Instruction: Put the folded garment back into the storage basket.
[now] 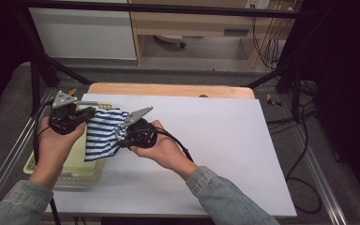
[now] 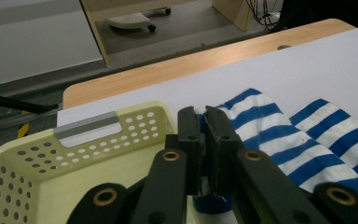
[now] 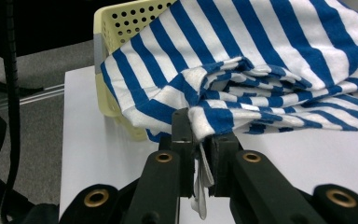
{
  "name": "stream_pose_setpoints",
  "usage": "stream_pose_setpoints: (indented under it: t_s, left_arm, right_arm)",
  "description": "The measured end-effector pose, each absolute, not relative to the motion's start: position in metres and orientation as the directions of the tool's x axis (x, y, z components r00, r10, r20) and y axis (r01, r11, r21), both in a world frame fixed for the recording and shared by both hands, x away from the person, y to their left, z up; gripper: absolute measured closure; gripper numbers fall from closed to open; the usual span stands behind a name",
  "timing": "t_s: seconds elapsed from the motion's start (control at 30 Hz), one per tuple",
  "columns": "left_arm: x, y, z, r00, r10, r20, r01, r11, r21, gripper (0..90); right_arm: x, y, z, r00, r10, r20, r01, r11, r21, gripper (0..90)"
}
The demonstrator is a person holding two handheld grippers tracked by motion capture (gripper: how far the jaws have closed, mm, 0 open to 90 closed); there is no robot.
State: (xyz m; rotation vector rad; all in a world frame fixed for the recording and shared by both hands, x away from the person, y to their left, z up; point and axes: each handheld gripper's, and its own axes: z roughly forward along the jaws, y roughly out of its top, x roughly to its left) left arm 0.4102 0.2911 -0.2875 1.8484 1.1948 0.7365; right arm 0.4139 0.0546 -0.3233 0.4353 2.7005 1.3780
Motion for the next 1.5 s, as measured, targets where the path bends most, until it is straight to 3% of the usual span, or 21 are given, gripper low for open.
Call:
stream_pose_setpoints:
  t_s: [1.5]
  left_arm:
    - [0.412,0.335,-0.292,0.318,0.948,0.016,0.468,-0.172,0.867,85.3]
  right_arm:
    - [0.422,0.112,-0.324,-0.97,0.24,0.037,0.171,0.566,0.806,84.1]
